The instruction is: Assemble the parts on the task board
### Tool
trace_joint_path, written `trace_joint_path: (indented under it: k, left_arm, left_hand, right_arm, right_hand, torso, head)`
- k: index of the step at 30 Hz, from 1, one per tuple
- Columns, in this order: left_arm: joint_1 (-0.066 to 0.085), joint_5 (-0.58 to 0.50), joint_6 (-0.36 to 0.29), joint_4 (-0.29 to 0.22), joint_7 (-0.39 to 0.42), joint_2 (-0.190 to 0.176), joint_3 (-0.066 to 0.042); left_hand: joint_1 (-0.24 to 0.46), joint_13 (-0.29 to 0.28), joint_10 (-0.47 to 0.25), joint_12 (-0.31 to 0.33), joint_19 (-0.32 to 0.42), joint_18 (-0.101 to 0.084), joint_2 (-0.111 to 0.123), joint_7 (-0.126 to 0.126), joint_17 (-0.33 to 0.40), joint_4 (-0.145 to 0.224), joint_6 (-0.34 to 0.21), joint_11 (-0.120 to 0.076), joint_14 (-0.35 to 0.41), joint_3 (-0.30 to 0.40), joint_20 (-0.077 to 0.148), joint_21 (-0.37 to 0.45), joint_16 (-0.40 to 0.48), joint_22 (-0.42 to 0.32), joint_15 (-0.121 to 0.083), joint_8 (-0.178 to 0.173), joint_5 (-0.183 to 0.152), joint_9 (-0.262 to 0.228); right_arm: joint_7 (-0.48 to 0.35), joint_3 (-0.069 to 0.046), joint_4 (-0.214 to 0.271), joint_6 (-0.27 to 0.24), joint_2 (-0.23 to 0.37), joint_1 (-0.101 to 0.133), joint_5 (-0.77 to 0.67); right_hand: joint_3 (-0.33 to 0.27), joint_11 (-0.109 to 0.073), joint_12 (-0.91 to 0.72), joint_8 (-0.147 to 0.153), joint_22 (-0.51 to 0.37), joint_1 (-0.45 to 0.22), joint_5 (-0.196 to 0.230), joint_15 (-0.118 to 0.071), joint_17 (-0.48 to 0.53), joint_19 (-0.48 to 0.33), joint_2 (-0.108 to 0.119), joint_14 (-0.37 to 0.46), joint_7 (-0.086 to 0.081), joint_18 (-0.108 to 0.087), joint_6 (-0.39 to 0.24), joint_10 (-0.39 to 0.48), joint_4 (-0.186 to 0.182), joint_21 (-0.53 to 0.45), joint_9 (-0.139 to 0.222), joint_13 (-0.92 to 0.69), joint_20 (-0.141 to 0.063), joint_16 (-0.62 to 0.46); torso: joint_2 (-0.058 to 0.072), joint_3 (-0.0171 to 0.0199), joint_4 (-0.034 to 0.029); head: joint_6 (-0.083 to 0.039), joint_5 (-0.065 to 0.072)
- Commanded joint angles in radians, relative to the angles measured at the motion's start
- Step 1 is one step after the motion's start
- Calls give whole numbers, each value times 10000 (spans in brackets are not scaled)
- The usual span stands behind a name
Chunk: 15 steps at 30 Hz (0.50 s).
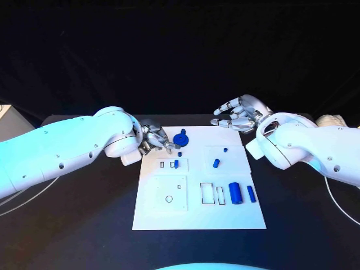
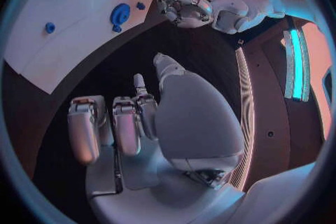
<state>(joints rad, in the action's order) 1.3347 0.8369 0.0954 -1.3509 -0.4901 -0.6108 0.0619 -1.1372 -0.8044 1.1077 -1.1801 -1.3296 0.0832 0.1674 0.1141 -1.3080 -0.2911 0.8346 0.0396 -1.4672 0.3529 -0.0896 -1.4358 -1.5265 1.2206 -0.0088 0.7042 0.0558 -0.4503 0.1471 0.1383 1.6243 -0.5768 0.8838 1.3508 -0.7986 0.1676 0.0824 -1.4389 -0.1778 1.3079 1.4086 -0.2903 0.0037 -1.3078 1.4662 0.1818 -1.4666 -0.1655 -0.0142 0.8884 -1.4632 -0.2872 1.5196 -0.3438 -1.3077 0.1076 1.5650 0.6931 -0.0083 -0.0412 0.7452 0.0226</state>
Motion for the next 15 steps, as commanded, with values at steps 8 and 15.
trace_joint_path:
  k: [8, 15]
  left_arm:
    - [54, 572, 1213, 633, -850, 688, 112]
    - [56, 569, 1526, 905, -941, 971, 181]
  left_hand:
    - [160, 79, -161, 84, 16, -68, -126, -13, -1191, -5, -142, 29, -410, -139, -14, -20, -10, -33, -70, 90, -35, -140]
    - [149, 112, -205, 106, 30, -66, -166, -11, -1197, 11, -180, 32, -409, -132, -18, -16, -9, -43, -66, 104, -36, -181]
  right_arm:
    - [72, 13, -92, 293, -100, 1, -31]
    - [85, 21, -134, 330, -148, -4, -60]
  right_hand:
    - [67, -32, 82, -19, 2231, -7, -74, 17, -2445, 760, 6, -994, 17, -7, 33, 77, -11, -47, -7, -1439, 12, -15]
    - [67, -32, 82, -19, 2231, -7, -74, 17, -2445, 760, 6, -994, 17, -7, 33, 77, -11, -47, -7, -1439, 12, -15]
  torso:
    - [42, -26, 13]
    - [57, -21, 7]
  head:
    - [-28, 14]
    - [7, 42]
